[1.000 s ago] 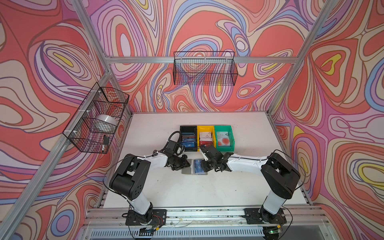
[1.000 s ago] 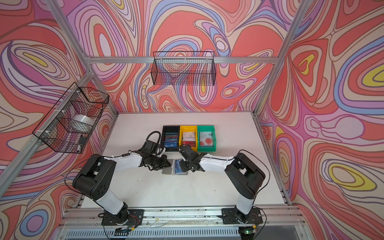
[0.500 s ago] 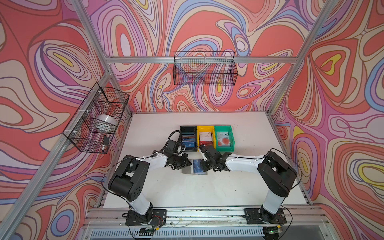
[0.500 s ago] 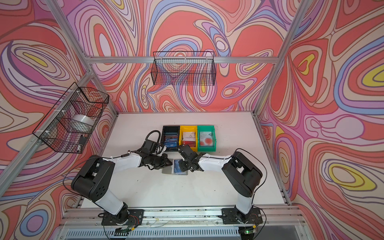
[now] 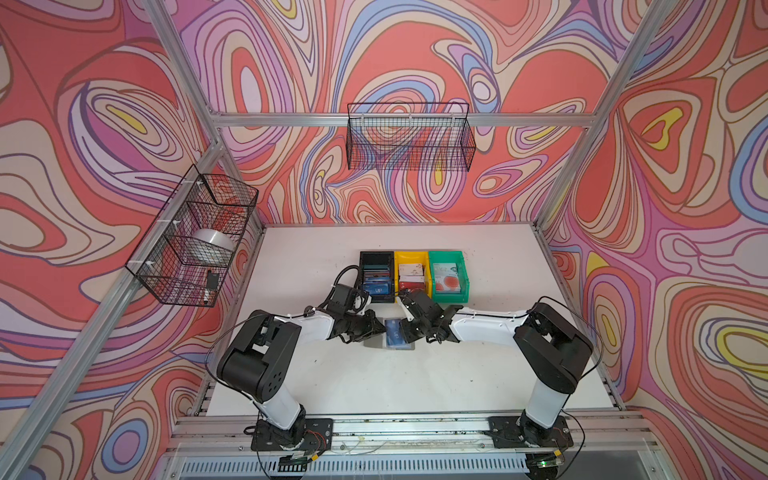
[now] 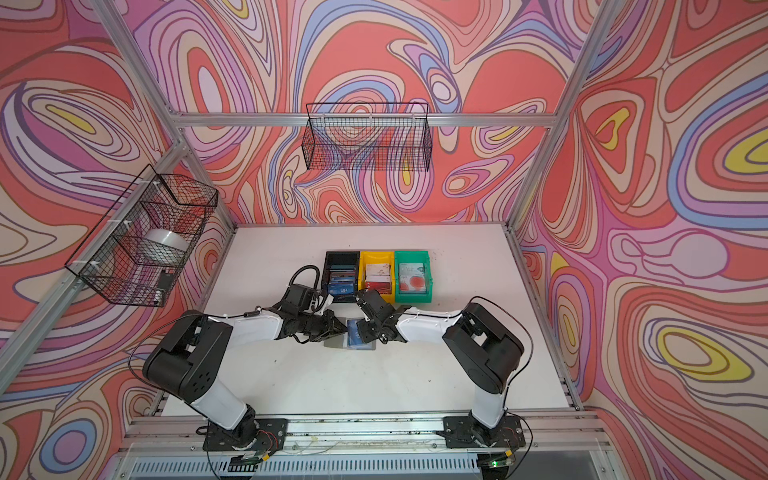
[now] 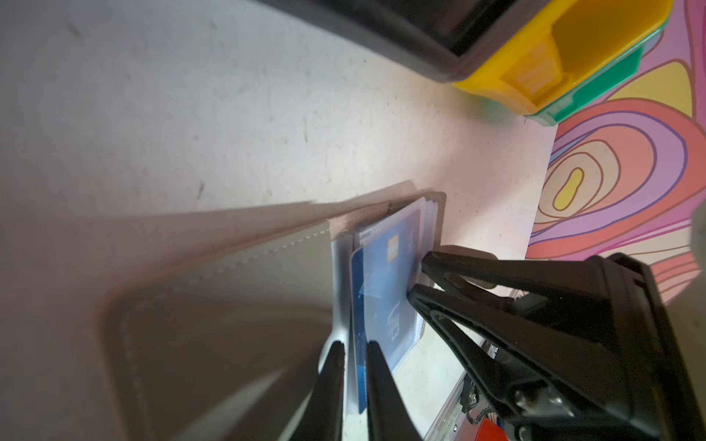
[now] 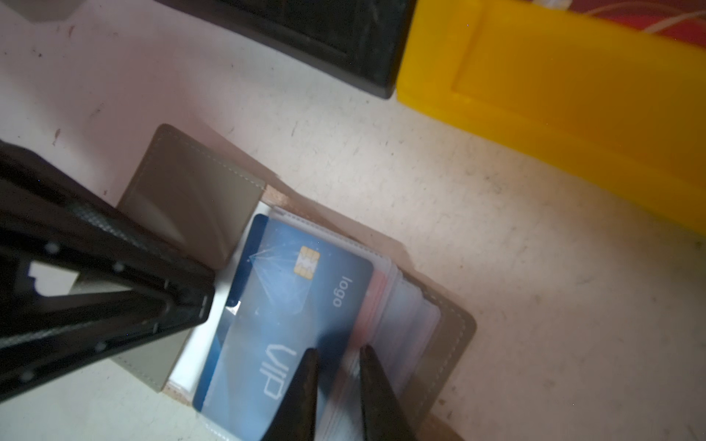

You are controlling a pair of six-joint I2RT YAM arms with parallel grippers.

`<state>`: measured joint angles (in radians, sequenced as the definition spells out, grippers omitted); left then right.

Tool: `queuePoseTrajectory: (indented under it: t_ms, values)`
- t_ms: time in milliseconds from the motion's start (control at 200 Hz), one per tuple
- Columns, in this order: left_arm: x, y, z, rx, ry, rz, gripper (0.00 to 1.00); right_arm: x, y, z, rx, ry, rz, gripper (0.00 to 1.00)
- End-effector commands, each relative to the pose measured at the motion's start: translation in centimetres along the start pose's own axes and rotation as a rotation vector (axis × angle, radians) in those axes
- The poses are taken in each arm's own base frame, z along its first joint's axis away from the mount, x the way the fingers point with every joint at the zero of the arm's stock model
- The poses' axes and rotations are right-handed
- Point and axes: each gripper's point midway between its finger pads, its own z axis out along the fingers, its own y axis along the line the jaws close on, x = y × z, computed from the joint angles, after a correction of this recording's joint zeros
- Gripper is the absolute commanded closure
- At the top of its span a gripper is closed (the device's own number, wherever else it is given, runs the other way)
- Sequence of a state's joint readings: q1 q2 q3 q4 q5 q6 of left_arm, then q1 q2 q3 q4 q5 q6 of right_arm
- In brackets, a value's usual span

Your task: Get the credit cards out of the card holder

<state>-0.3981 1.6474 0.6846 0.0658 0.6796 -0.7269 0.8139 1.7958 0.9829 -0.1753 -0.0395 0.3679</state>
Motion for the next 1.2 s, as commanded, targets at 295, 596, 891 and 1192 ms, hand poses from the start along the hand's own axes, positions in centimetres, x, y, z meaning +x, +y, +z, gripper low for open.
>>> queuePoseTrajectory:
  t_ms: [295, 596, 891, 1192]
  values:
    - [0.0, 0.5, 0.9, 0.039, -0.005, -0.035, 0.86, 2.4, -0.4, 1.3, 0.011, 0.090, 0.011, 0.79]
    - [0.0, 1.0, 1.2, 0.025, -0.002, -0.040, 0.87, 2.5, -0.5, 1.3, 0.015, 0.093, 0.008, 0.79]
    - [0.0, 1.1, 1.6, 0.041, 0.004, -0.048, 0.87, 2.6, -0.4, 1.4, 0.012, 0.096, 0.014, 0.79]
    - [0.2, 1.4, 1.6, 0.029, 0.011, -0.050, 0.93, 2.6, -0.5, 1.4, 0.019, 0.101, 0.014, 0.79]
